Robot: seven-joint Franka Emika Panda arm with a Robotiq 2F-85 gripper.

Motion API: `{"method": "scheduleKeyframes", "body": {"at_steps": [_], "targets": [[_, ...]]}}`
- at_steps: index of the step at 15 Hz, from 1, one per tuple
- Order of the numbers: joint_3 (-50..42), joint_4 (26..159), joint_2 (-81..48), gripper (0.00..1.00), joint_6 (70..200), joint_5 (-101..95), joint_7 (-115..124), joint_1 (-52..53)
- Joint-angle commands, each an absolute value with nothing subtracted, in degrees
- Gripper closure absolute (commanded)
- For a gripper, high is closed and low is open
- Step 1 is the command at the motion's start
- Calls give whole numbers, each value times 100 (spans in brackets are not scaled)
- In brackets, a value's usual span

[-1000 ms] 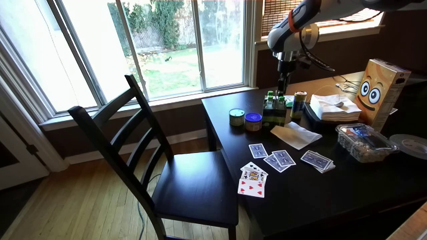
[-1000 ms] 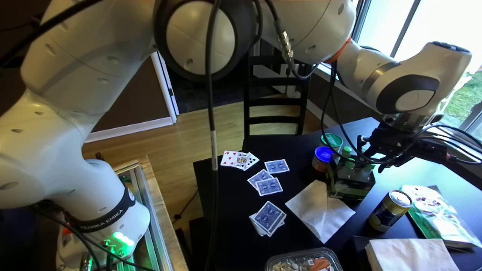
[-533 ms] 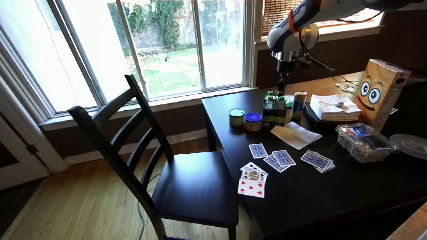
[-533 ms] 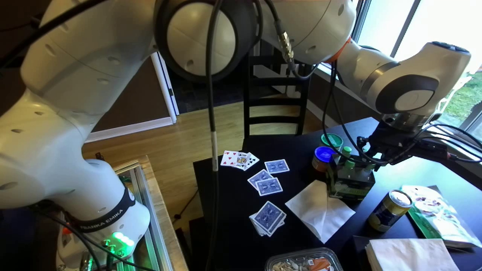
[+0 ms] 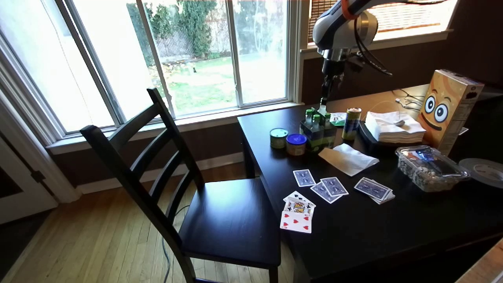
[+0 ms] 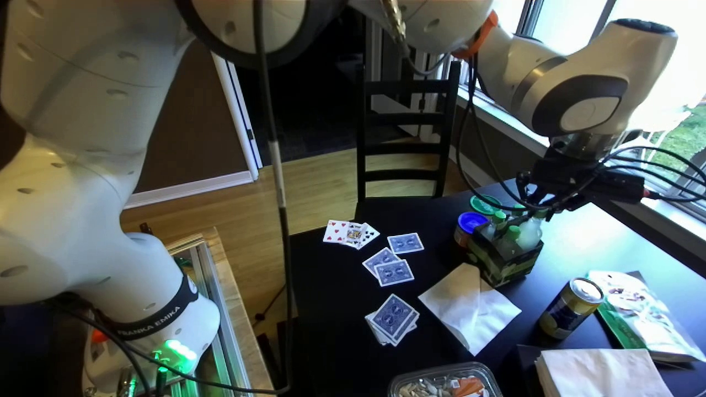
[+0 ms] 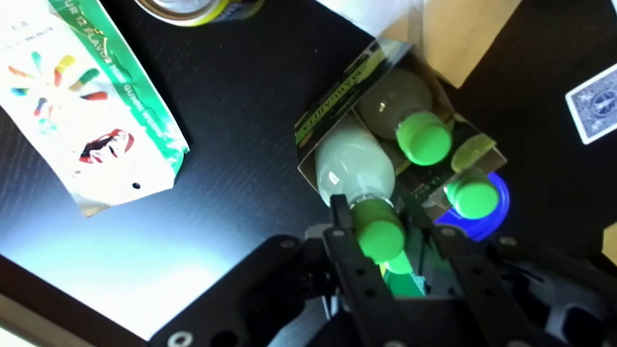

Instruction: Take a bottle out of the crate

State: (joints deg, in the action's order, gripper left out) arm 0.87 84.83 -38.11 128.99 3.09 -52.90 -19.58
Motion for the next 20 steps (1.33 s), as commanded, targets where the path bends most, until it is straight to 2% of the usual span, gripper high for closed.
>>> {"method": "scheduleKeyframes", "body": {"at_steps": [1, 13, 20], "targets": [[183, 9837, -2601, 89, 13516, 674, -4997, -1895], [269, 12472, -361, 89, 15404, 1737, -5109, -1352], [62, 12913, -33, 89, 14804, 1767, -4998, -861]]}}
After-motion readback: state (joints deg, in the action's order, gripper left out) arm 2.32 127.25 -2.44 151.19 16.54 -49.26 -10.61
